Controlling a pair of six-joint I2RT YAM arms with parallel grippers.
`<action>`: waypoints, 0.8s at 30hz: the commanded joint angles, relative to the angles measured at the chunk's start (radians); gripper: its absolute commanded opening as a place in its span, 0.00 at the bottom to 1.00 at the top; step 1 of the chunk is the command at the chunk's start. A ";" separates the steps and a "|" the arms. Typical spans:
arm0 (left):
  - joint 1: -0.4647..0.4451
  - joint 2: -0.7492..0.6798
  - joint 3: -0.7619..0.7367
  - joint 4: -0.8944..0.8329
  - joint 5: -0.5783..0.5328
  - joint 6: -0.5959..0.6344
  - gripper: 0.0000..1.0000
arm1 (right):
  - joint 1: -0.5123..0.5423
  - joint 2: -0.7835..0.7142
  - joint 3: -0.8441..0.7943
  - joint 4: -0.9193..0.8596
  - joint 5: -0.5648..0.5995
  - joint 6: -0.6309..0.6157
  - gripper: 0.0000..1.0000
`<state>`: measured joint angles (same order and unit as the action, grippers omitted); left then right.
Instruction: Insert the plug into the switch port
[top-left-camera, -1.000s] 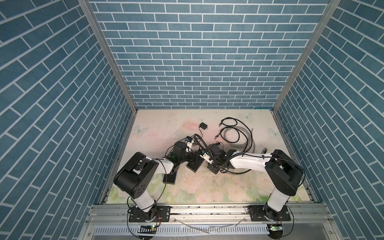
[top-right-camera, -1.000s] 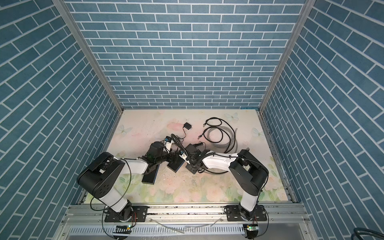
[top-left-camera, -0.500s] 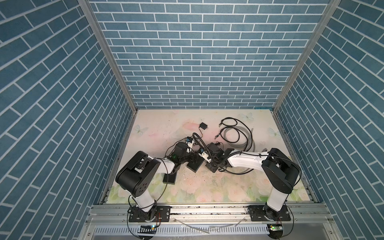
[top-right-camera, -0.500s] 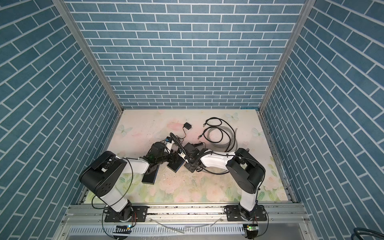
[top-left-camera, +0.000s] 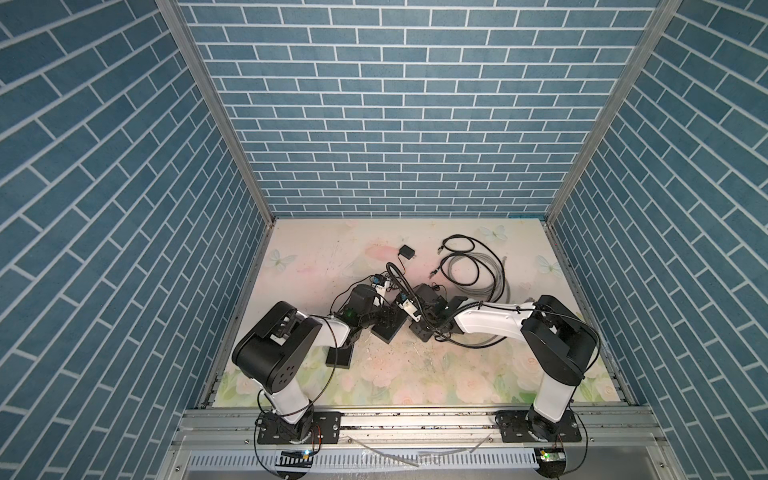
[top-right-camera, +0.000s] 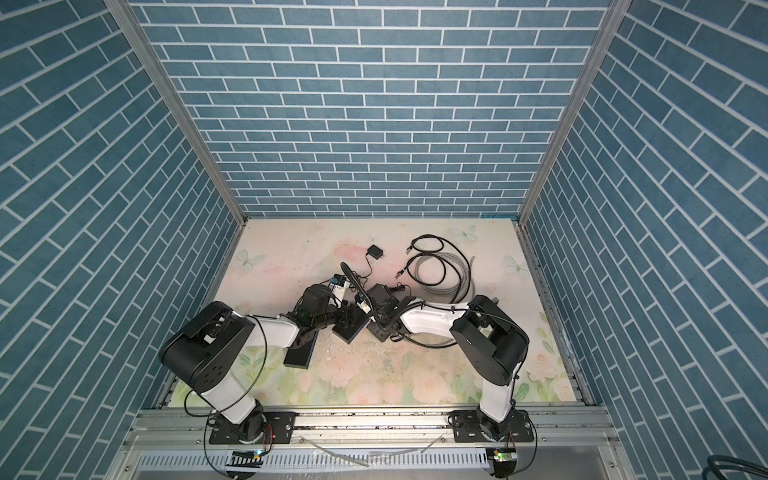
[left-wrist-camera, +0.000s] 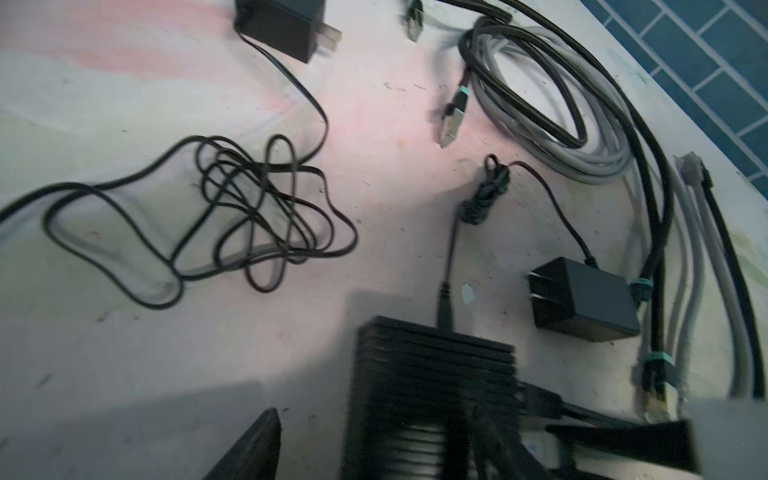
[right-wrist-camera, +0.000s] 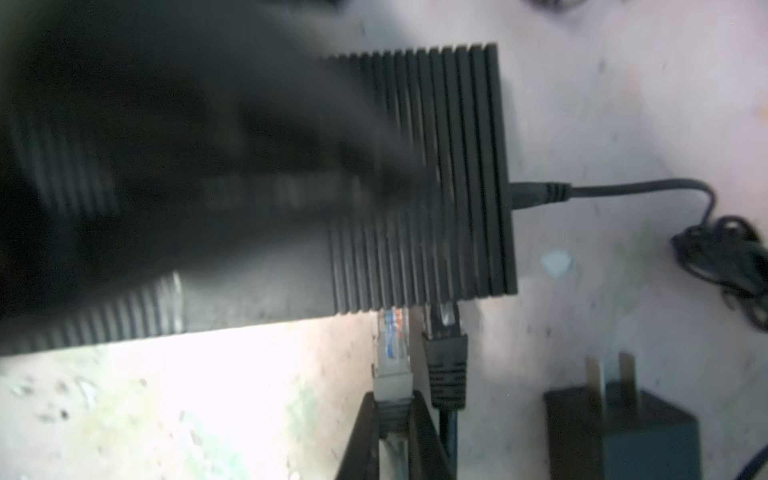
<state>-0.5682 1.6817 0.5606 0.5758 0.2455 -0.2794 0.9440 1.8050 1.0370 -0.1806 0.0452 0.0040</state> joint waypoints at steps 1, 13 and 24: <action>-0.021 0.018 -0.012 0.042 0.053 0.004 0.73 | 0.012 0.009 0.035 0.125 -0.030 0.019 0.00; -0.021 0.033 -0.018 0.060 0.048 -0.015 0.73 | 0.012 0.010 0.008 0.136 -0.016 0.017 0.00; -0.019 -0.051 -0.028 0.031 -0.008 0.013 0.76 | 0.011 -0.042 -0.012 0.007 0.007 0.057 0.00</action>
<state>-0.5751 1.6775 0.5423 0.6144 0.2344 -0.2798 0.9489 1.8065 1.0359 -0.1570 0.0528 0.0051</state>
